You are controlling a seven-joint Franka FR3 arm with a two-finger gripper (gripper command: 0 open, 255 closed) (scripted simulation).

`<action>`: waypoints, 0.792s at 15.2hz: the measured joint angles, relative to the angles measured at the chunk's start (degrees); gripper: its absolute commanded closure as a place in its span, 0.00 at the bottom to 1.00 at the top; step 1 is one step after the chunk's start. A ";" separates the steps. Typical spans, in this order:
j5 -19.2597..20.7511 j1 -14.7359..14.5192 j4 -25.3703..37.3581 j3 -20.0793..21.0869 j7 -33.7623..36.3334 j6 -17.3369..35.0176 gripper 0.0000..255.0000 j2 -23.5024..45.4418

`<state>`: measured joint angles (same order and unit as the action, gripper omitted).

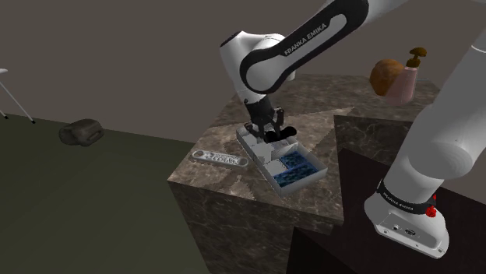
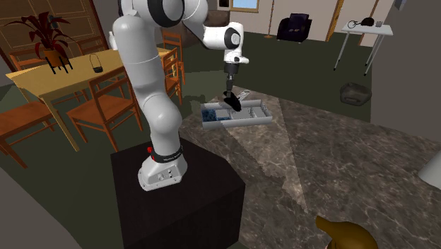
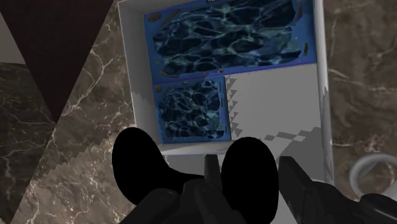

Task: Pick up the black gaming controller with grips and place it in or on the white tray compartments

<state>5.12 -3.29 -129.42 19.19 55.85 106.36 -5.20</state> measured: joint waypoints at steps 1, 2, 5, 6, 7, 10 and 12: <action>0.15 0.06 -0.55 -0.04 0.06 0.84 1.00 0.30; 0.31 0.07 -0.99 -0.02 0.23 1.65 1.00 0.69; 0.78 0.01 -1.70 0.17 0.93 3.72 1.00 2.18; 0.96 0.02 -1.96 0.18 1.14 4.41 1.00 2.67; 1.12 0.03 -2.33 0.19 1.34 5.13 1.00 3.06; 1.32 0.09 -2.70 0.14 1.44 5.87 1.00 3.46; 1.35 0.10 -2.73 0.14 1.46 5.96 1.00 3.50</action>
<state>6.47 -3.19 -132.16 19.32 57.31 112.32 -1.70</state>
